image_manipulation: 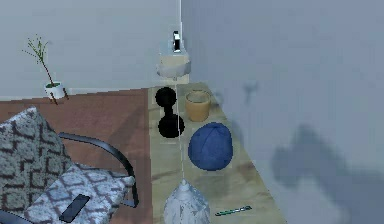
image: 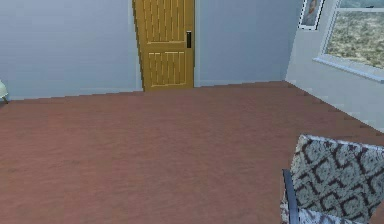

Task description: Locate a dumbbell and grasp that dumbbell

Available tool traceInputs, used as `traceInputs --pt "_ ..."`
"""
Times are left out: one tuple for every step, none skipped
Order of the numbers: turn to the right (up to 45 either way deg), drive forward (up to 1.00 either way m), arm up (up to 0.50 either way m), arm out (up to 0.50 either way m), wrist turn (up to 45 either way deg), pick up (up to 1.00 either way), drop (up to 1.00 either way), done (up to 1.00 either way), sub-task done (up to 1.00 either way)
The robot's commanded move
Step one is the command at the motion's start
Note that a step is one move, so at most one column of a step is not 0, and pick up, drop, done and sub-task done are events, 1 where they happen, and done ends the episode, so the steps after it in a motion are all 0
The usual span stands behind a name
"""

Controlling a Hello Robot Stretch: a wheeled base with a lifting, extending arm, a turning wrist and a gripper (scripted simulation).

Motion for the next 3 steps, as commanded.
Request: traceInputs --pt "0.0 0.0 0.5 0.0 0.0 0.0 0.0 0.0 0.0" --pt "0.0 0.0 0.36 0.0 0.0 0.0 0.0 0.0 0.0" --pt "0.0 0.0 0.0 0.5 0.0 0.0 0.0 0.0 0.0"
